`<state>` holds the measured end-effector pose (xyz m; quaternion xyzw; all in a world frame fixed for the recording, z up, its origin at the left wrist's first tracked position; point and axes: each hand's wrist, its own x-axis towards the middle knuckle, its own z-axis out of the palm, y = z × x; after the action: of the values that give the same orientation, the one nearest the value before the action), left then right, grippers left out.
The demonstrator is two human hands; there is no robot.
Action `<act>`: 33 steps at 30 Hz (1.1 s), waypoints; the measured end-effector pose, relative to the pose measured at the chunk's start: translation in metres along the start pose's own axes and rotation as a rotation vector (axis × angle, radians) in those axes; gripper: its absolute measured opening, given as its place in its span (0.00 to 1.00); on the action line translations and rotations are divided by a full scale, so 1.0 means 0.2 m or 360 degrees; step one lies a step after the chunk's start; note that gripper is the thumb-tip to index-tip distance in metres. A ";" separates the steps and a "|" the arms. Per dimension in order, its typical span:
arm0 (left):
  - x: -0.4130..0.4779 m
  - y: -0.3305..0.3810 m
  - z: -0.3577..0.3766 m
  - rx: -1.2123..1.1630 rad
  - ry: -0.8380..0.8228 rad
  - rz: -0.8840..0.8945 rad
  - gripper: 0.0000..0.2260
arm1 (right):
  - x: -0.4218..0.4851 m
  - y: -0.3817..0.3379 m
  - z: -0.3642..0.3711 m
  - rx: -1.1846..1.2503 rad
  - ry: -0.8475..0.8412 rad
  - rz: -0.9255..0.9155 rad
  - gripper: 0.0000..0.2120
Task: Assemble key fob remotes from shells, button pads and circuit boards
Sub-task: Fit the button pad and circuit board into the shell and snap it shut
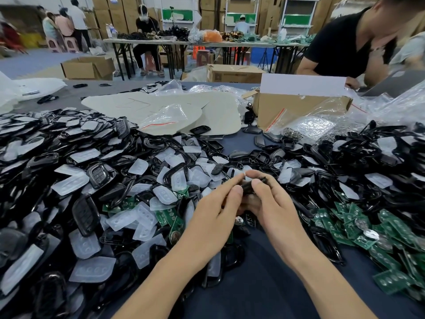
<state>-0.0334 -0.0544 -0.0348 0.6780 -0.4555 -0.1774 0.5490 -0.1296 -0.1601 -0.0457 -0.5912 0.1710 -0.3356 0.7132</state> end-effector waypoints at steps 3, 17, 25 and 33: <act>0.01 0.02 -0.01 -0.0464 -0.0030 -0.0266 0.14 | -0.01 0.00 0.01 -0.0151 0.0015 -0.0087 0.10; 0.06 0.02 -0.07 -0.1367 -0.0268 -0.1045 0.17 | -0.05 -0.03 0.01 -0.0518 -0.0125 -0.0365 0.09; 0.05 0.00 -0.07 -0.1117 -0.0117 -0.0750 0.09 | -0.06 -0.03 0.02 -0.0273 -0.0221 -0.0213 0.11; 0.05 -0.03 -0.06 -0.0474 0.0242 -0.0138 0.05 | -0.02 -0.02 0.02 0.0258 -0.0207 0.0023 0.15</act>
<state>-0.0164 -0.0554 -0.0333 0.6196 -0.3516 -0.2146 0.6681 -0.1311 -0.1542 -0.0420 -0.5508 0.1008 -0.3042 0.7706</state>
